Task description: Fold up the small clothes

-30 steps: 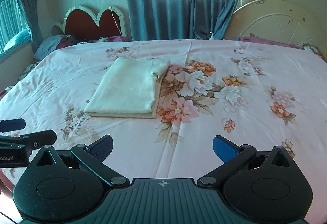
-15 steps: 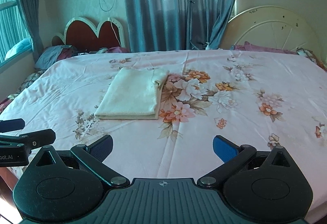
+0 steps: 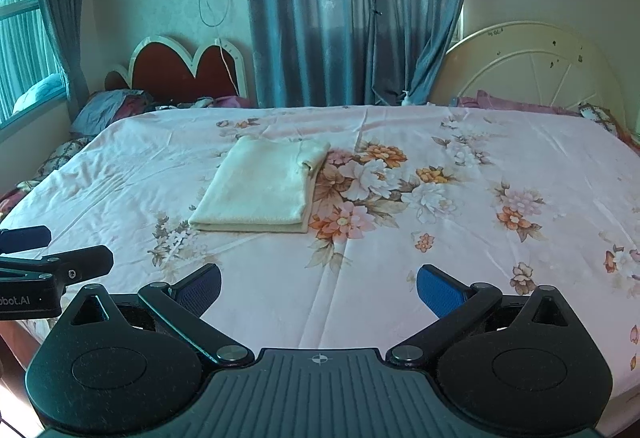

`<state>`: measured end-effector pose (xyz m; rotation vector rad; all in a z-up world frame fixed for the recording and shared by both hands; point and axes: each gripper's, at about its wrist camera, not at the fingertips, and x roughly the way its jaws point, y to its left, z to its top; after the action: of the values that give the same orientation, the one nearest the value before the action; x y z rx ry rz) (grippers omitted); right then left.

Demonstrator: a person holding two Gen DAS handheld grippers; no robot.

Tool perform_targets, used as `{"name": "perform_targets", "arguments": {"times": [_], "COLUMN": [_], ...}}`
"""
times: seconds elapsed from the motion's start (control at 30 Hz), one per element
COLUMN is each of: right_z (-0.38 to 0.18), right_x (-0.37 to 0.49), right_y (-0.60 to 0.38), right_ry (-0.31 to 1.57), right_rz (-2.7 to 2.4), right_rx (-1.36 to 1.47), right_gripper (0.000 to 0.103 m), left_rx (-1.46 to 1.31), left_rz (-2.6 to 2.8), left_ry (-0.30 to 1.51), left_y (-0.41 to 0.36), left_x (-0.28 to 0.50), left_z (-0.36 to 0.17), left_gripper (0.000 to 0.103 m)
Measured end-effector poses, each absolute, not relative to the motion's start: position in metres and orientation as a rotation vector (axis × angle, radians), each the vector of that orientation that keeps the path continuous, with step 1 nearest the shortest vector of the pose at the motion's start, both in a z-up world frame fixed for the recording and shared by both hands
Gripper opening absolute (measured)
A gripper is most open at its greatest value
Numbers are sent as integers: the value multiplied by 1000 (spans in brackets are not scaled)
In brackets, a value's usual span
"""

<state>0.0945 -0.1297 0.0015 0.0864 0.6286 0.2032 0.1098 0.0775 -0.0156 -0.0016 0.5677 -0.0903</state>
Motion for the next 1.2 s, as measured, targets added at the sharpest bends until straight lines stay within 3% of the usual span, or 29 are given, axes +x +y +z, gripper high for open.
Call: {"name": "perform_targets", "arguments": {"times": [1.2], "right_z": [2], "right_x": [100], "right_y": [-141], "right_ry": [627], "right_rz": [188], "right_rx": [101], "right_gripper": [103], "left_rx": [14], "left_rz": [-90], "left_ry": [563], "left_y": [73], "left_x": [112], "left_z": [-14], "left_gripper": [103]}}
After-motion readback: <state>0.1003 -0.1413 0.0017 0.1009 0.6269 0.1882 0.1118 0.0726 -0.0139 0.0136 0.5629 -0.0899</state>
